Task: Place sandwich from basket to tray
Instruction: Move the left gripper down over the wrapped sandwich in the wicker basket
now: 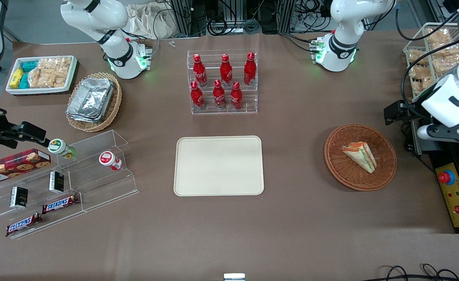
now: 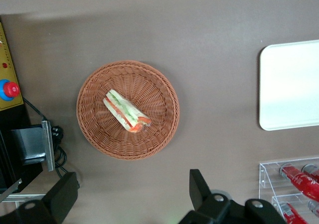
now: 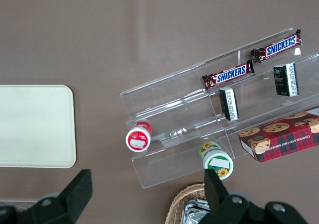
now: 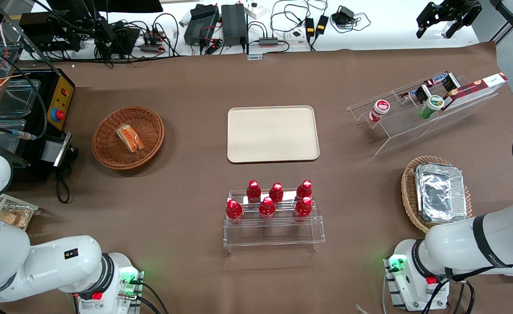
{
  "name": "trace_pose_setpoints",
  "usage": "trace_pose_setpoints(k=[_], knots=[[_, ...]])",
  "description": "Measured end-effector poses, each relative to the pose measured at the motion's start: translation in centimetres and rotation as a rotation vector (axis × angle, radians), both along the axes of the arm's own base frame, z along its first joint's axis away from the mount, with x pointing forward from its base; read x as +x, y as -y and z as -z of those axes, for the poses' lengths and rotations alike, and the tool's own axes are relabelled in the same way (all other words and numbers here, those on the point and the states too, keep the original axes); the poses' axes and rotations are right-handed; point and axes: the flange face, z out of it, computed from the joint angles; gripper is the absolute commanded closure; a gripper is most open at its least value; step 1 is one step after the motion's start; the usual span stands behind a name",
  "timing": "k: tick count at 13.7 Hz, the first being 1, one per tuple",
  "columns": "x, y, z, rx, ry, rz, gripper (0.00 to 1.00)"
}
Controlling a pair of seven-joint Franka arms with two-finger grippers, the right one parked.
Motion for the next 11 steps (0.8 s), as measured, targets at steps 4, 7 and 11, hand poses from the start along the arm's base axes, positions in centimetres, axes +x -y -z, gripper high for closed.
trace_pose_setpoints(k=[4,7,11], knots=[[0.0,-0.2,0.1,0.011,-0.006,-0.041,0.0],[0.3,-0.8,2.7,0.033,-0.065,-0.212,0.0],[2.9,-2.3,11.1,0.074,-0.205,-0.555,0.0]])
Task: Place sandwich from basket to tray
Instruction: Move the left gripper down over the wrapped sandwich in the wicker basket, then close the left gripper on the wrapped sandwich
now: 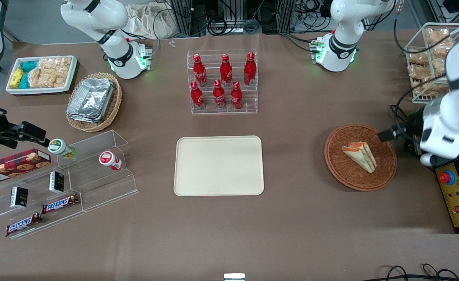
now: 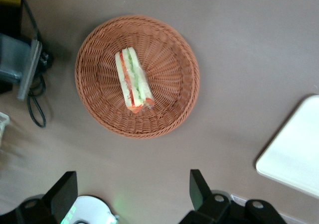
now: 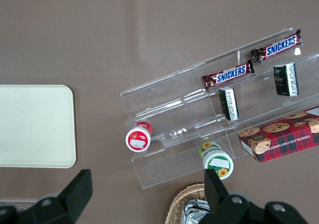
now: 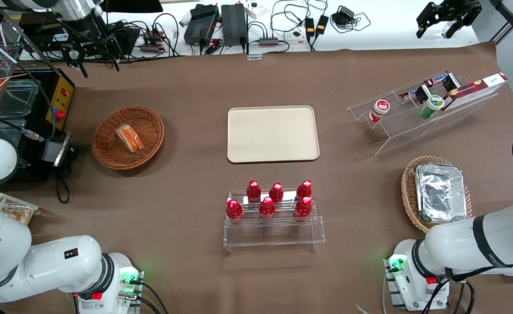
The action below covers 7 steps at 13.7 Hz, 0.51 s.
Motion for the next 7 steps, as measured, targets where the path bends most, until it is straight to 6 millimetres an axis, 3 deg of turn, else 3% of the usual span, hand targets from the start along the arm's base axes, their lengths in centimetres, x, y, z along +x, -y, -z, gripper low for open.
trace_pose_setpoints(k=[3,5,7], knots=[[1.4,-2.1,8.9,0.022,-0.056,-0.144,0.0],[0.4,-3.2,15.0,0.04,-0.073,-0.208,0.0],[-1.0,-4.2,19.3,0.07,-0.075,-0.259,0.0]])
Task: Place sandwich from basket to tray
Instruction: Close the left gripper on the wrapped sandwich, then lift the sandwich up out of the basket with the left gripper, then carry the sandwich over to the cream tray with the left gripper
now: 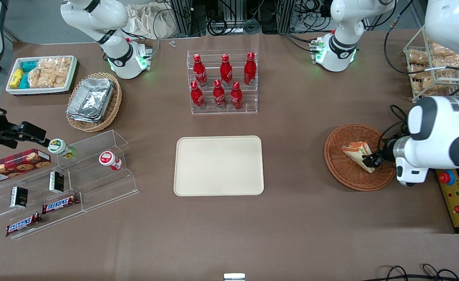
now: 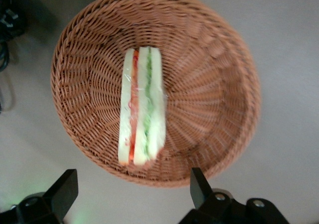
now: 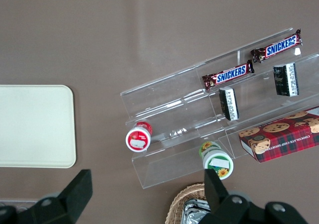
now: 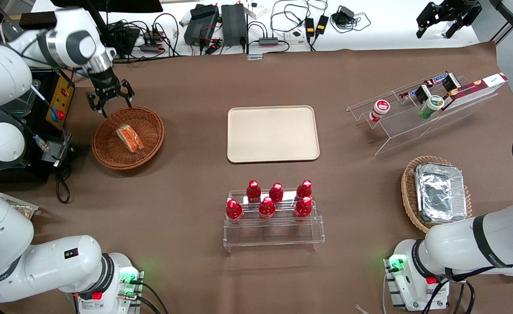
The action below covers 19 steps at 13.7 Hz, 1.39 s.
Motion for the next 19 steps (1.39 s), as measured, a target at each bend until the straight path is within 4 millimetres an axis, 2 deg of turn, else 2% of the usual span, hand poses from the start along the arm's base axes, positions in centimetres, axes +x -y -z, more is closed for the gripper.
trace_pose_setpoints(k=[3,5,6,8,9,12,14,15,17,19], knots=[[-1.9,-0.5,4.3,0.024,0.007,-0.049,0.0],[-3.0,-0.2,6.2,0.027,0.014,-0.067,0.01],[-3.4,-0.1,6.9,0.025,0.022,-0.069,0.15],[-4.0,0.0,7.8,0.024,0.026,-0.07,0.92],[-4.1,0.0,8.0,0.024,0.025,-0.07,1.0],[-3.8,0.0,7.4,0.025,0.042,-0.071,1.0],[-3.4,-0.2,5.2,0.035,0.047,-0.072,1.0],[-3.0,-0.2,2.9,0.045,0.037,-0.069,1.0],[-2.3,0.9,-3.5,0.053,0.008,-0.023,1.0],[-2.1,4.5,-9.7,0.032,0.003,0.088,1.0]])
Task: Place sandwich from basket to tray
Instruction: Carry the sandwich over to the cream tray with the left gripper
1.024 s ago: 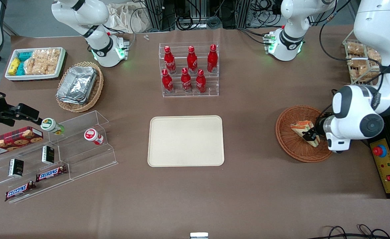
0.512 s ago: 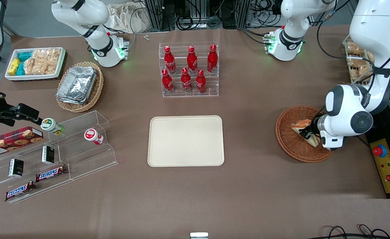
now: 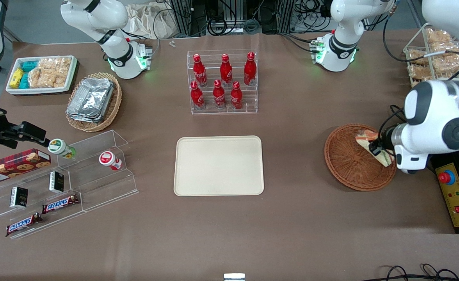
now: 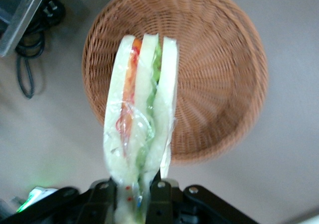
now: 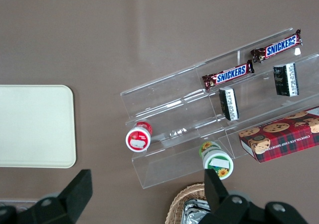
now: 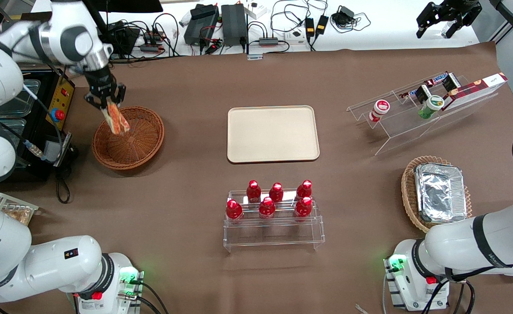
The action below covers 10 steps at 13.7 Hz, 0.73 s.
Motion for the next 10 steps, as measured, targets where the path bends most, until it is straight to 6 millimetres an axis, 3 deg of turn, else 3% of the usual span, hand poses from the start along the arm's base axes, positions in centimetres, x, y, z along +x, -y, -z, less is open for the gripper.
trace_pose_setpoints(k=[2,4,7,10], knots=[[-0.3,4.9,-3.6,-0.049,0.028,0.114,1.0],[-0.7,10.4,-5.0,-0.121,0.078,0.23,1.0],[-1.5,18.9,-5.4,-0.234,0.193,0.387,1.0],[-2.9,25.6,-4.0,-0.301,0.243,0.501,1.0]])
